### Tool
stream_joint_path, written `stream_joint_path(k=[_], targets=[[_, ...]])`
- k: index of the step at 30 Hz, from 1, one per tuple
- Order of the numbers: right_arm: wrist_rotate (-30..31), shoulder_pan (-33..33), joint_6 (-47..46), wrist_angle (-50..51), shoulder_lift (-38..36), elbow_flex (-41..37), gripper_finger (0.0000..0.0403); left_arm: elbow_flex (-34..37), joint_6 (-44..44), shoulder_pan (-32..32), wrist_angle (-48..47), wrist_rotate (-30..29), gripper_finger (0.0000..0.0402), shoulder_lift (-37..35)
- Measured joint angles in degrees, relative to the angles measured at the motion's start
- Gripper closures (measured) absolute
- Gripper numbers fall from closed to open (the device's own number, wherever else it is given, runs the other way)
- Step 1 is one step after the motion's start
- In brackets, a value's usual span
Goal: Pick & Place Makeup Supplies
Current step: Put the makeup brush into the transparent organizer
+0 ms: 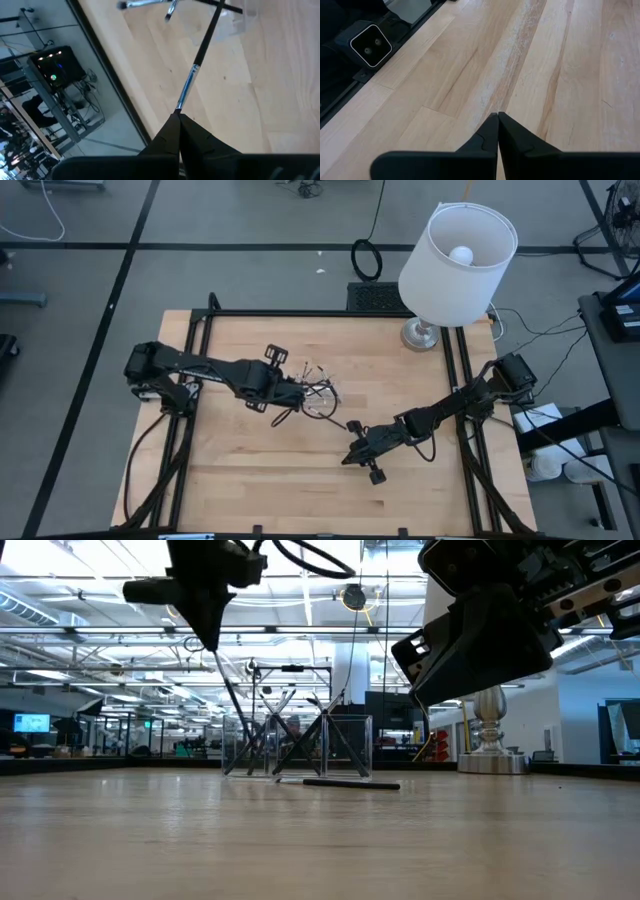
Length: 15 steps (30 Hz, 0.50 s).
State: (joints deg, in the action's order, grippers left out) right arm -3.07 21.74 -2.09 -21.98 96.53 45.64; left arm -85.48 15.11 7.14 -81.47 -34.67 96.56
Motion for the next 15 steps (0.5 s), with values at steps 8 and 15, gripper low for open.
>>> stream_joint_path(k=[8,15], targets=[[0.0,0.0,0.4,0.0,0.0,0.0,0.0403,4.5,2.3,0.1,6.9,0.1,0.0401,0.0],[0.0,0.0,1.1,0.0,0.0,0.0,0.0403,6.5,3.0,0.1,10.4,1.6,0.0395,0.0]])
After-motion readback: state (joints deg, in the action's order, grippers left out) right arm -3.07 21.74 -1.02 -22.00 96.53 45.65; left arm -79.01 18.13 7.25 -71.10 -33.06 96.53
